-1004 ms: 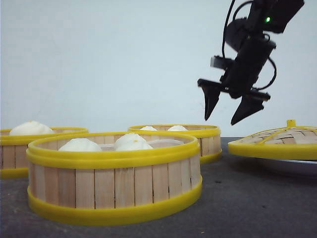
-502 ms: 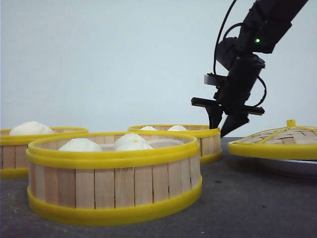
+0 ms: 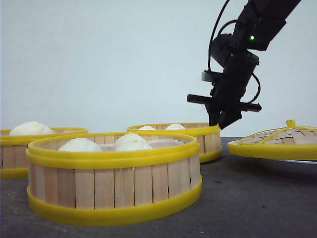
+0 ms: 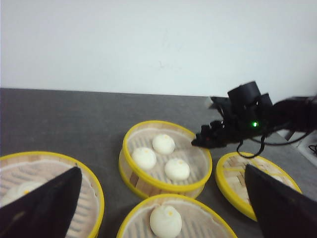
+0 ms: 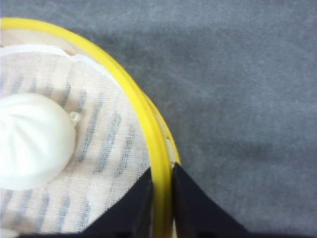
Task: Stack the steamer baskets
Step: 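Lower the right gripper onto the rim of the farther steamer basket, then grasp the basket rim with the right gripper and lift it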
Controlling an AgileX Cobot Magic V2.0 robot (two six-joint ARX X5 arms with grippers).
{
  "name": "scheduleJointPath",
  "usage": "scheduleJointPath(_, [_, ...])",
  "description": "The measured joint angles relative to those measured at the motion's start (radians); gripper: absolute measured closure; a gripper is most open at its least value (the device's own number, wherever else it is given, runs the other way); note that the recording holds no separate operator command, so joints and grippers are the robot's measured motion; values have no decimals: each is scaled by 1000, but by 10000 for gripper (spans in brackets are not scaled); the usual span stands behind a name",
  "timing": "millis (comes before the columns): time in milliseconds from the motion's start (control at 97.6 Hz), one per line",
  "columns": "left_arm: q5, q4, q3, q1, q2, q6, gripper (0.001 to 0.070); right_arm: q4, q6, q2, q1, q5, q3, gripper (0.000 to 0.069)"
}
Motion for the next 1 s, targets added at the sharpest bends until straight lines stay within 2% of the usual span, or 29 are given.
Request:
scheduleJointPath(143, [0, -14, 0, 0, 0, 6, 64, -42, 8, -56, -8, -3, 24, 655])
scheduleJointPath(256, [0, -28, 0, 0, -1, 19, 64, -79, 7, -165, -16, -28, 31, 655])
scheduleJointPath(440, [0, -51, 0, 0, -3, 38, 64, -146, 6, -364, -32, -140, 60, 655])
scheduleJointPath(574, [0, -58, 0, 0, -3, 46, 64, -277, -24, -462, -25, -232, 61, 656])
scheduleJointPath(748, [0, -58, 0, 0, -11, 46, 64, -420, -95, -513, 19, -235, 61, 656])
scheduleJointPath(912, [0, -58, 0, -1, -27, 47, 64, -491, -137, -530, 78, -235, 60, 656])
scheduleJointPath(1004, [0, -58, 0, -1, -41, 47, 64, -484, -153, -530, 118, -232, 38, 656])
